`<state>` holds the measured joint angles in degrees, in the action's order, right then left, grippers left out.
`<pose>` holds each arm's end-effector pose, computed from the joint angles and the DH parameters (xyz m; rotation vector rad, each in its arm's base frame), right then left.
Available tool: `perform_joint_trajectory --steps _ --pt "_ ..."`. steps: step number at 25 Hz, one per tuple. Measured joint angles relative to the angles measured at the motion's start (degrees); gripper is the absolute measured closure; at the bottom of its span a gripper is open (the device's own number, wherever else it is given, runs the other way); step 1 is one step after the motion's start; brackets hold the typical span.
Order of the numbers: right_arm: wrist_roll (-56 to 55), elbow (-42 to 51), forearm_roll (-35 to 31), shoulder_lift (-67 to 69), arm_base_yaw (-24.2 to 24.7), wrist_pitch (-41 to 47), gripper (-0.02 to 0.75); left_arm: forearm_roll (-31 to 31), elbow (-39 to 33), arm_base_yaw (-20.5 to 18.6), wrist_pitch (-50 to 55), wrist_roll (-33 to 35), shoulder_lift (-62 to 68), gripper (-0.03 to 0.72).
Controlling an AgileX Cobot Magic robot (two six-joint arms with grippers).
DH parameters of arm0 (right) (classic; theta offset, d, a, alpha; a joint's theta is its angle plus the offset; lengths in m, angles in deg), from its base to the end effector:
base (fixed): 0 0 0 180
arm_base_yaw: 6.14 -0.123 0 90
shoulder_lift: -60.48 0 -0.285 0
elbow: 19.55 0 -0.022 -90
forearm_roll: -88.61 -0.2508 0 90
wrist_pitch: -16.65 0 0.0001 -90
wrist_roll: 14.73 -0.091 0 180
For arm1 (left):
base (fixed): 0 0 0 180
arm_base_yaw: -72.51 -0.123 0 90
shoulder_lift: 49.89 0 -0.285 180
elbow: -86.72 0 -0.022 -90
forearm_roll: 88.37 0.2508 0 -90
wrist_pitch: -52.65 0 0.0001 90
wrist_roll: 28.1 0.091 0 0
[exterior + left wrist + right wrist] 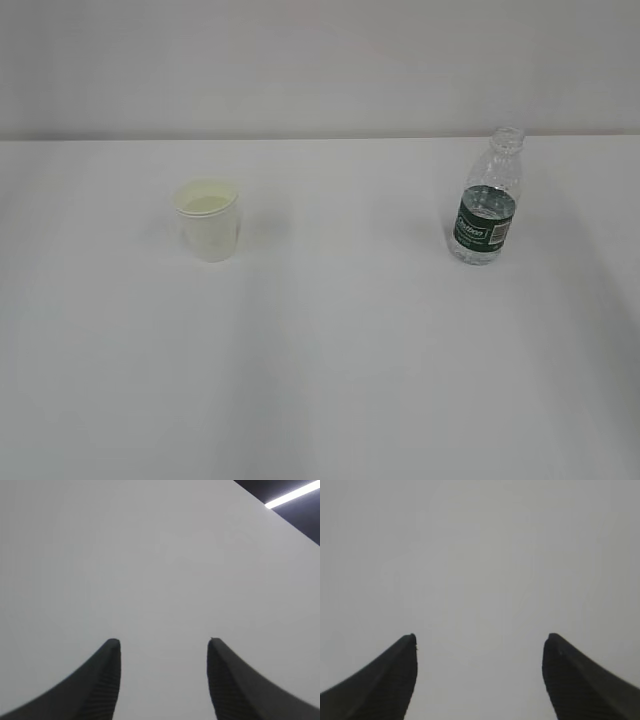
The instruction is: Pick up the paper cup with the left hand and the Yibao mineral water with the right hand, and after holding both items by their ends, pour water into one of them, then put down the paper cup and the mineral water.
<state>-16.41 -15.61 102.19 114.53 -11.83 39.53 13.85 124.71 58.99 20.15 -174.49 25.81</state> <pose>0.1232 0.0039 0.5205 -0.1266 1.3978 -0.1391 0.1286 -0.0182 0.6655 0.1059 0.9442 -0.6785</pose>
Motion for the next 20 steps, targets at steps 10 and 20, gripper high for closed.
perform_joint_trajectory --steps 10,20 --pt "0.0 -0.8 0.3 -1.7 -0.1 3.8 0.148 3.5 2.2 0.0 -6.4 -4.4 0.0 0.293" --pt "0.0 -0.8 0.4 -2.7 -0.5 6.1 0.148 3.5 2.2 0.0 -9.2 -4.3 -0.5 0.294"
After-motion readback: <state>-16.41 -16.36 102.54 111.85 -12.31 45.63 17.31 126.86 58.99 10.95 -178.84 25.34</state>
